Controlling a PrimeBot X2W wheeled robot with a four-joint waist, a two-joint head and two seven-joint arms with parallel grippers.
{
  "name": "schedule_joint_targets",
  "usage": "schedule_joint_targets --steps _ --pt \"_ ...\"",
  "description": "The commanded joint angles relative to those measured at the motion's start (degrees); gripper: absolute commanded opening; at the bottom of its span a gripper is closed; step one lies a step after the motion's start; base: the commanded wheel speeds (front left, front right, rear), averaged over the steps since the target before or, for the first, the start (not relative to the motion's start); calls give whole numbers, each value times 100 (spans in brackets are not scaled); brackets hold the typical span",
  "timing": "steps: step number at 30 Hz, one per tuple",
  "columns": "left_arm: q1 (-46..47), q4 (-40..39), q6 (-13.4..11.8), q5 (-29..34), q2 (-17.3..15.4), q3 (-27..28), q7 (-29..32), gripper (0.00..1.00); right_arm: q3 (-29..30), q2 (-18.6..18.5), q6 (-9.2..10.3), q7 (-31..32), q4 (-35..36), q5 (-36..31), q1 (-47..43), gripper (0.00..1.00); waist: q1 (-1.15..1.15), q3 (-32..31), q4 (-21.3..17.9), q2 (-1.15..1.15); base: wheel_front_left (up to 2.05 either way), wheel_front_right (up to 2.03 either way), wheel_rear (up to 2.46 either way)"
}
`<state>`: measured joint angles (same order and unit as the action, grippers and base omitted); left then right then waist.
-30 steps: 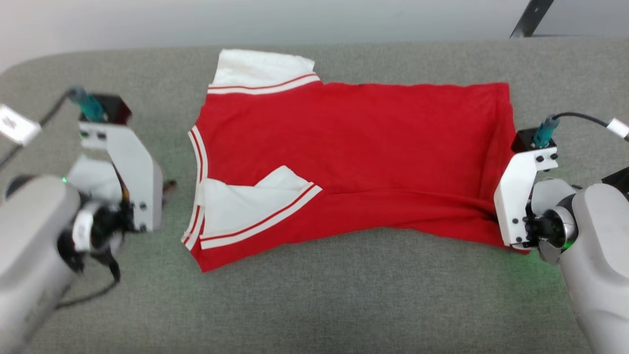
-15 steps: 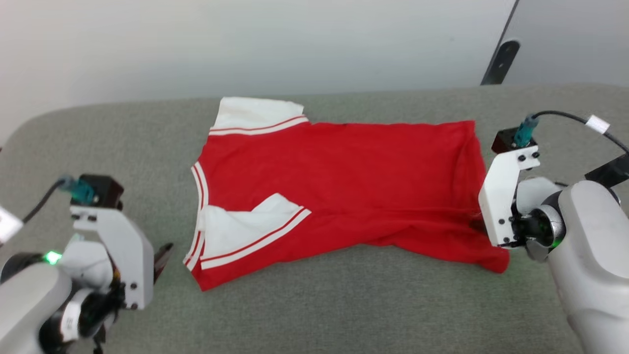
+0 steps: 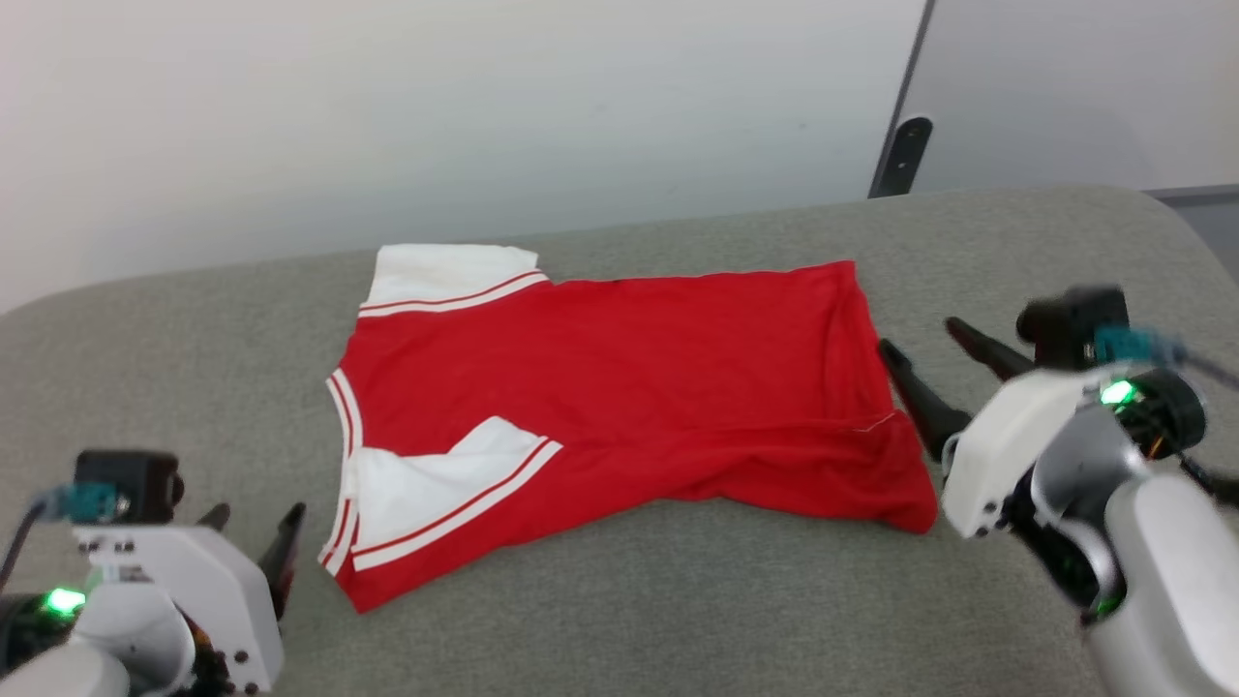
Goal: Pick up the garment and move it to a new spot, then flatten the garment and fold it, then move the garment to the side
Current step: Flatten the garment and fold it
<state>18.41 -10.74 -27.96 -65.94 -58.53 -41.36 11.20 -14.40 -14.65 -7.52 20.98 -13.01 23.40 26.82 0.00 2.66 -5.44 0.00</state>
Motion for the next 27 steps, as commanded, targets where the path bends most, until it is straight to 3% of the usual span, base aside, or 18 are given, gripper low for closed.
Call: schedule_joint_targets --steps 1,4,8,12,16,20,22,27 --pt "-149 -51 -28 24 43 73 -250 100 -50 -15 7 -347 116 24 -165 100 0 -44 -103 0 0 0 0" --pt "-600 -32 -54 41 189 282 -1082 100 -163 -59 7 -1383 338 -37 -606 100 0 -86 -184 0 0 0 0" --pt "-1084 -57 3 359 343 362 -2140 100 -334 -60 8 -2324 362 -124 -1022 100 0 -144 -281 0 0 0 0" --pt "-1348 96 64 858 592 439 -2580 100 -366 64 7 -2893 258 -149 -1332 100 0 -206 -323 0 0 0 0" --pt "-1508 279 135 1376 1119 747 -2639 100 -237 174 7 -3194 148 -77 -1565 100 0 -244 -293 0 0 0 0" --pt "-1690 662 548 1374 1497 911 -2626 100 -112 236 7 -3175 74 -51 -1708 100 0 -213 -287 0 0 0 0" --pt "-1551 916 862 1164 1489 864 -2399 100 -80 238 7 -3085 73 0 -1710 100 0 -165 -302 0 0 0 0" --pt "-894 1432 1516 597 1051 818 -1061 100 -131 130 7 -2917 206 -79 -1520 100 0 60 -418 0 0 0 0"
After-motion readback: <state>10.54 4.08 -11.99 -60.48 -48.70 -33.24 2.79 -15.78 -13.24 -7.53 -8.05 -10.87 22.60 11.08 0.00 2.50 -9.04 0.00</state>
